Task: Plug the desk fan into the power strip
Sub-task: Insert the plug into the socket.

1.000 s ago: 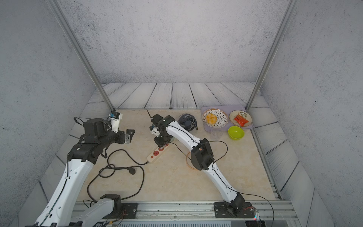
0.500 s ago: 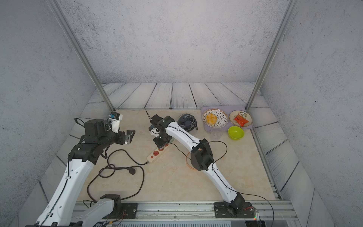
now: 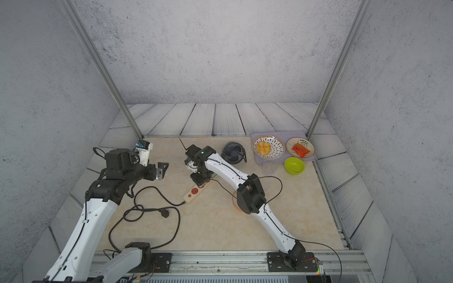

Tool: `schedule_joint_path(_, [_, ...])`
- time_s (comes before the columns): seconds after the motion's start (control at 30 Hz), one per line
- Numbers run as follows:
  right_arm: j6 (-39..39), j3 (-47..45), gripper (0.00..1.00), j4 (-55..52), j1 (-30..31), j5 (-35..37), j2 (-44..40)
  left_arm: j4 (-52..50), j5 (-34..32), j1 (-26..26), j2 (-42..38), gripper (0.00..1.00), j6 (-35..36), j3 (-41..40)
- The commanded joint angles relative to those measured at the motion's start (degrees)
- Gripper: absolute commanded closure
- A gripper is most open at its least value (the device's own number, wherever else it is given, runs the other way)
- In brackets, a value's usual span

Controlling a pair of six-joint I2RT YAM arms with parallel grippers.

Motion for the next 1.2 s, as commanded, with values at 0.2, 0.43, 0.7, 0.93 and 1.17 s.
schedule_joint_path(0.2, [2.36,-7.67,1.00,1.78,2.32,-0.57,9.16,1.32,0.23,0.54,-0.21,0.01,-0.73,-0.61])
schedule_joint_path(0.43, [0.90,-8.59,1.00,1.49,-0.87,-4.54,7.87,2.46,-0.72,0.55,0.27,0.00,-1.35,-1.67])
schedule_joint_path(0.7, [2.37,-3.51,0.66,2.97,-0.81,-5.96,2.17,10.32,-7.50,0.55,3.75,0.00,-1.74,-7.97])
schedule_joint_path(0.93, [2.17,-0.80,0.38,1.76,-0.58,-0.75,-3.80,16.38,-8.02,1.22,6.61,0.00,-0.49,-10.83])
schedule_joint_path(1.17, [2.76,-0.38,0.05,2.00,-0.56,0.75,-9.89,22.39,-6.17,3.15,7.94,0.00,-1.33,-13.30])
